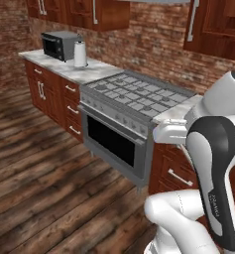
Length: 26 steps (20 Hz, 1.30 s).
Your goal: Open the cabinet. Pick the dish brush and place it next to the sink. Then close the cabinet.
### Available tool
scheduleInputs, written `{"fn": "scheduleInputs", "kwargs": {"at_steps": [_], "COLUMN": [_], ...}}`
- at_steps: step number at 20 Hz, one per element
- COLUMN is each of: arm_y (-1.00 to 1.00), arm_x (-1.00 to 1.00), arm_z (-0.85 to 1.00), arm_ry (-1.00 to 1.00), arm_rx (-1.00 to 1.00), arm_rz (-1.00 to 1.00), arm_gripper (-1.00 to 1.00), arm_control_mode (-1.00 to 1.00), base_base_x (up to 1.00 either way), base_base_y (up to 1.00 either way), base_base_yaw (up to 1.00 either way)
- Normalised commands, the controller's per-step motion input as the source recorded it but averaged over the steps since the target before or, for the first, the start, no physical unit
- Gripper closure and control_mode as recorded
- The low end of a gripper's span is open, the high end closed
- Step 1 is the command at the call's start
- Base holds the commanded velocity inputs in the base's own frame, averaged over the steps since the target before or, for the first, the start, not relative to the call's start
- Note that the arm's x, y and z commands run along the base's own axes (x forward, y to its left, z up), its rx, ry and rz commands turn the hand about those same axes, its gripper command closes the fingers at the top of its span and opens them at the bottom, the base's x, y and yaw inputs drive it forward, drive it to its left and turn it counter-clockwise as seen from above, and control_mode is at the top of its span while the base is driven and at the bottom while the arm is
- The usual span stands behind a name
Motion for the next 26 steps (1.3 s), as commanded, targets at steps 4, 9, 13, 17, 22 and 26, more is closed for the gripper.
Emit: {"fn": "scheduleInputs", "kwargs": {"at_steps": [4, 9, 13, 17, 22, 26], "arm_y": [0.0, 0.0, 0.0, 0.0, 0.0, 0.0], "arm_x": [0.0, 0.0, 0.0, 0.0, 0.0, 0.0], "arm_z": [0.0, 0.0, 0.0, 0.0, 0.0, 0.0], "arm_ry": [0.0, 0.0, 0.0, 0.0, 0.0, 0.0], "arm_rx": [0.0, 0.0, 0.0, 0.0, 0.0, 0.0], "arm_rz": [0.0, 0.0, 0.0, 0.0, 0.0, 0.0], "arm_gripper": [1.0, 1.0, 1.0, 1.0, 1.0, 1.0], "arm_control_mode": [1.0, 1.0, 1.0, 1.0, 1.0, 1.0], "base_base_x": [0.49, 0.85, 0.73, 0.03, -0.42, -0.21], "base_base_y": [0.33, 0.02, 0.0, 0.0, 0.0, 0.0], "base_base_yaw": [0.48, 0.43, 0.51, 0.67, 0.84, 0.88]}}
